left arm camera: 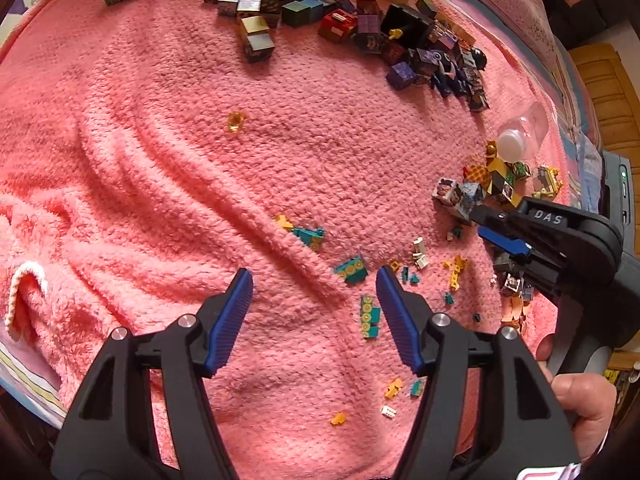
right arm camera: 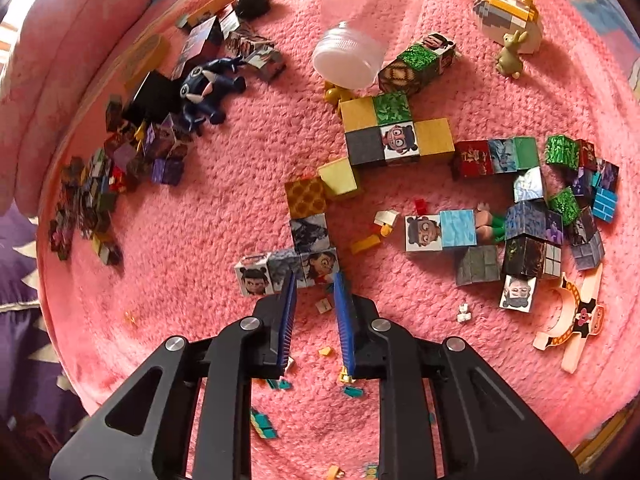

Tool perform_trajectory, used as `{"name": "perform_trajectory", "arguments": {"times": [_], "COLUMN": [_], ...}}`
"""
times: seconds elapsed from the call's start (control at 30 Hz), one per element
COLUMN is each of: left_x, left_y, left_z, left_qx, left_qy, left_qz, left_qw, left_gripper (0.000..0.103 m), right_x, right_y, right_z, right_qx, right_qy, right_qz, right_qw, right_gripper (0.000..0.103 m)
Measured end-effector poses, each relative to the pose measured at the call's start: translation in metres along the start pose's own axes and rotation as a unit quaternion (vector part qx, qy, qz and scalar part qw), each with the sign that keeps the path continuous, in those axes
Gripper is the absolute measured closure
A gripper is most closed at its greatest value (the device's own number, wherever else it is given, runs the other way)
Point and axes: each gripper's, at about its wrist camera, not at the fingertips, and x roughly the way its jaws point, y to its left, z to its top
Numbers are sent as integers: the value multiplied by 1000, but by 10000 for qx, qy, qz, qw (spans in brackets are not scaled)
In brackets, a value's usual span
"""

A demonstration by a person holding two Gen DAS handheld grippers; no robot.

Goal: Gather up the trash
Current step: 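Move the right gripper toward the picture-cube stack beside the clear jar, then close the right gripper on the three-cube face-printed stack and lift it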

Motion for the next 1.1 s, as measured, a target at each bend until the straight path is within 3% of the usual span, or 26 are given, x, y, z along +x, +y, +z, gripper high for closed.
{"name": "perform_trajectory", "arguments": {"times": [0.2,0.6,0.83,1.0,1.1], "left_x": [5,14,18,18,20], "left_y": [-1,-2,-3,-4,-5], "left_z": [4,7,4,5,3], "left_qx": [25,79,129,152,185], "left_qy": [29,118,177,158,196], "left_qz": [8,53,66,82,88], "left_qw": [10000,9999,9997,9997,9996], "left_gripper": [40,38,37,37,37], "right_x": [11,22,24,24,25], "right_y": [12,13,8,-2,-5], "right_z": [10,12,15,17,21], "right_qx": [-145,80,174,268,330], "right_qy": [20,-111,-90,-145,-141], "right_qz": [-243,-204,-284,-346,-288], "right_qw": [9996,9997,9994,9989,9989], "right_gripper": [83,82,75,61,61]}}
